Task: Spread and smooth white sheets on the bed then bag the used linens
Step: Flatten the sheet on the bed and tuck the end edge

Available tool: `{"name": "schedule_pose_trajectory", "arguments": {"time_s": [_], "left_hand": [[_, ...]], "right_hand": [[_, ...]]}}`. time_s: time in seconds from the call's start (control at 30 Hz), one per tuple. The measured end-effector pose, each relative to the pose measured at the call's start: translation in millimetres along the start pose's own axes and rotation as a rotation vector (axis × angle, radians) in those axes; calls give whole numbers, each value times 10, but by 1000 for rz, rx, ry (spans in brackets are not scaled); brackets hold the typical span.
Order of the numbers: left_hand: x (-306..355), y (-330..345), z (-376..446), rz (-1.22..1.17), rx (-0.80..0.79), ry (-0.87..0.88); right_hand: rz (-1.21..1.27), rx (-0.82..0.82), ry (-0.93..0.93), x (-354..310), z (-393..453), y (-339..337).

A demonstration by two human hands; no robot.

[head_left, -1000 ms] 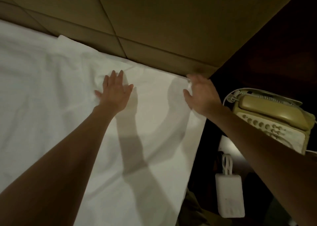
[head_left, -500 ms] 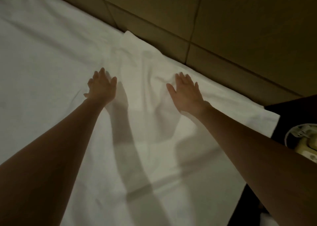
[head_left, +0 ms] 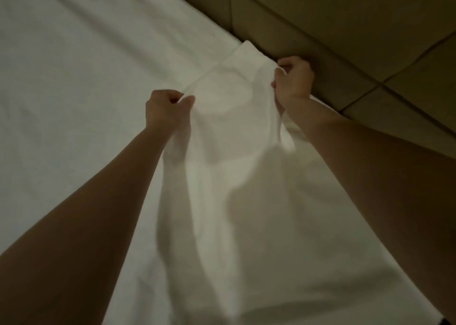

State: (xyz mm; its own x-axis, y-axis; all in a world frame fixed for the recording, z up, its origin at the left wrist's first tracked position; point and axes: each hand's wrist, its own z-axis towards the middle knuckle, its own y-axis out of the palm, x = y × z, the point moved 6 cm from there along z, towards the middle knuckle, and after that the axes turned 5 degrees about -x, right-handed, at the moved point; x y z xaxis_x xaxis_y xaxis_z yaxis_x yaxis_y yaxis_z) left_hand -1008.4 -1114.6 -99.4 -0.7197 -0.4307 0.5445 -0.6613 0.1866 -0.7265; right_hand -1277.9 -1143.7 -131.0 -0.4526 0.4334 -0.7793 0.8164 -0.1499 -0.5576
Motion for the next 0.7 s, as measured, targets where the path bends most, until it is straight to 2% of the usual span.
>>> {"name": "schedule_pose_trajectory", "arguments": {"time_s": [0.1, 0.2, 0.3, 0.37, 0.43, 0.5, 0.57, 0.7], "left_hand": [[0, -86, 33, -48, 19, 33], [-66, -96, 61, -74, 44, 14], [-77, -44, 74, -44, 33, 26], [-32, -2, 25, -23, 40, 52], [-13, 65, -111, 103, 73, 82], [-47, 235, -387, 335, 105, 140], [-95, 533, -757, 455, 90, 266], [-115, 1342, -1641, 539, -115, 443]], "right_hand": [[192, 107, -56, -42, -13, -15], [226, 40, -121, -190, 31, 107], [-14, -187, -217, -255, -81, 265], [-336, -258, -326, -143, -268, 238], [-554, -298, -341, 125, -496, 121], [-637, -327, -324, 419, -753, -34], [-670, -333, -320, 670, -975, -212], [-742, -318, -227, 1140, -1275, -703]]}}
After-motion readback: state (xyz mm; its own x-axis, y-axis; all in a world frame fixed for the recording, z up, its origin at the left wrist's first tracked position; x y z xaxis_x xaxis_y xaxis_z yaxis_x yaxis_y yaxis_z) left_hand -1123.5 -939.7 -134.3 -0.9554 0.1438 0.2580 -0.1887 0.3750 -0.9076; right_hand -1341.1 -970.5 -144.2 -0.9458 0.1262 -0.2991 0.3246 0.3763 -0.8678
